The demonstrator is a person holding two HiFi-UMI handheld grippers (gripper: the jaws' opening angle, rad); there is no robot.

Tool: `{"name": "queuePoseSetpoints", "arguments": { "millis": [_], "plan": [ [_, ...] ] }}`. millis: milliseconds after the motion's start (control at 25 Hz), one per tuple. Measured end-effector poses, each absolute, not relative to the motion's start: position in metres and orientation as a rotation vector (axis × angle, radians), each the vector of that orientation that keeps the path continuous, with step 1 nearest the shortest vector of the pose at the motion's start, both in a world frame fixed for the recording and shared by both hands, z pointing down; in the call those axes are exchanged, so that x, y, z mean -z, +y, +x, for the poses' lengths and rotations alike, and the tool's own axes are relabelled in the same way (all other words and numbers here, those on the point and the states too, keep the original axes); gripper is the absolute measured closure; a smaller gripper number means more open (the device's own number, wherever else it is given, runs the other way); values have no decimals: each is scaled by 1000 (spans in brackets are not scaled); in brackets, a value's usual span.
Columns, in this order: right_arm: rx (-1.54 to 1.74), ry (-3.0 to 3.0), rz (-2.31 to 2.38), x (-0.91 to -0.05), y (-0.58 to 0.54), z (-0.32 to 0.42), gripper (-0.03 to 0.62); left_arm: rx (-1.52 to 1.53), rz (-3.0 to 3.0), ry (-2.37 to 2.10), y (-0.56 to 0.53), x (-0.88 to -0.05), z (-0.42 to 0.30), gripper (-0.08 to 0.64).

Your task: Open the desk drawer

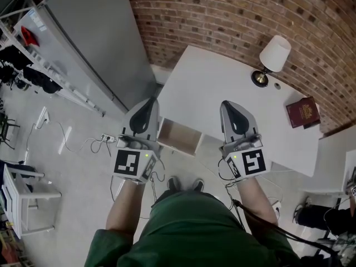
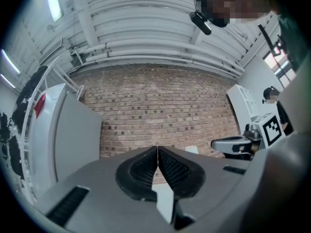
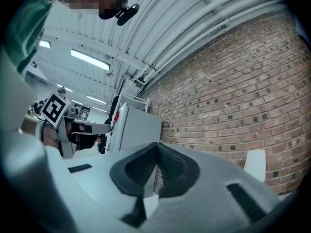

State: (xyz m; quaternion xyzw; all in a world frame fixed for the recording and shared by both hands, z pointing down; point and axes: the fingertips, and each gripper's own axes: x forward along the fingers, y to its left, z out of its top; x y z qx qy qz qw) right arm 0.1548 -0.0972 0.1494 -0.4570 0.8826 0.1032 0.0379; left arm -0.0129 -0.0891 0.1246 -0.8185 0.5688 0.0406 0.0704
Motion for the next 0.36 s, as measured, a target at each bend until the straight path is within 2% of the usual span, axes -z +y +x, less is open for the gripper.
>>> {"name": "queuePoseSetpoints", "arguments": {
  "millis": [360],
  "plan": [
    [-303,2715,-1369,-152,-101,165,592,-119,-2458,1715,-92,-123,2,551]
  ]
}}
